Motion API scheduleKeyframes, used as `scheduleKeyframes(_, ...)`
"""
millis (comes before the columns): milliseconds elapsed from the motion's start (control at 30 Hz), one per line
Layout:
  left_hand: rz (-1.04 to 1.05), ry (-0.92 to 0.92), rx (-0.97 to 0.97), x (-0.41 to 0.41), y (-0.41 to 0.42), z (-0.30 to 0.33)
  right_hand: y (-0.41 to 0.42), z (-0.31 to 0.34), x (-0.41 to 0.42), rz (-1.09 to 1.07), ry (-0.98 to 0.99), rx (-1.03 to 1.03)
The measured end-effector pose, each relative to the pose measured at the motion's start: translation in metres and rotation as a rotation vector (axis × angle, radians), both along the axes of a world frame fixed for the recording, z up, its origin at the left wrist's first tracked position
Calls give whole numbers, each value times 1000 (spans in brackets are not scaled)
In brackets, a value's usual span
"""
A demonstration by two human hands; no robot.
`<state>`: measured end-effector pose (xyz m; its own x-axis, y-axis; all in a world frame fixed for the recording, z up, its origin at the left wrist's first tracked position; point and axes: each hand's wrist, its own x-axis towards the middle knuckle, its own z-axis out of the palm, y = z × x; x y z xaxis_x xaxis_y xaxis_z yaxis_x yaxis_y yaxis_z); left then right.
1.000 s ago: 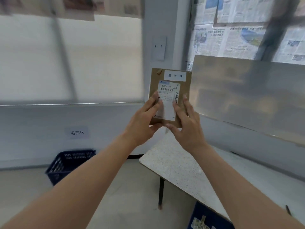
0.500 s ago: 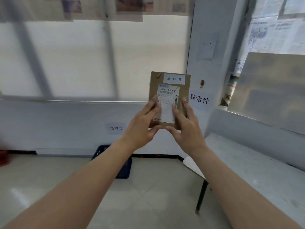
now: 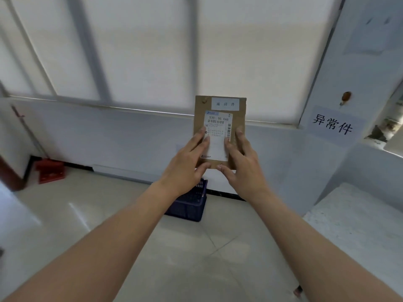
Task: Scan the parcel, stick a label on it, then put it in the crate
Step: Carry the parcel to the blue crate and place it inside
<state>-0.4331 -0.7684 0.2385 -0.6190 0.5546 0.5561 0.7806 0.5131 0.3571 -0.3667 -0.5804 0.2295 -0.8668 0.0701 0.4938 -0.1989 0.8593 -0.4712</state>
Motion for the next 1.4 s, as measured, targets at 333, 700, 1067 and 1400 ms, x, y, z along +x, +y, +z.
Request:
scheduleKeyframes(333, 168, -92, -80, -152, -10, -41, -6, -43, -174, 119, -107, -29)
scheduleKeyframes(700, 193, -211, -105, -292, -70, -77, -68, -75, -320, 130, -228, -27)
scheduleKeyframes(1067, 28, -302, -169, -448, -171, -108, -182, -98, -445, -57, -347, -5)
scheduleKeyframes(1400, -54, -340, -222, -548, -214, -134, -230, -121, -531, -120, -429, -23)
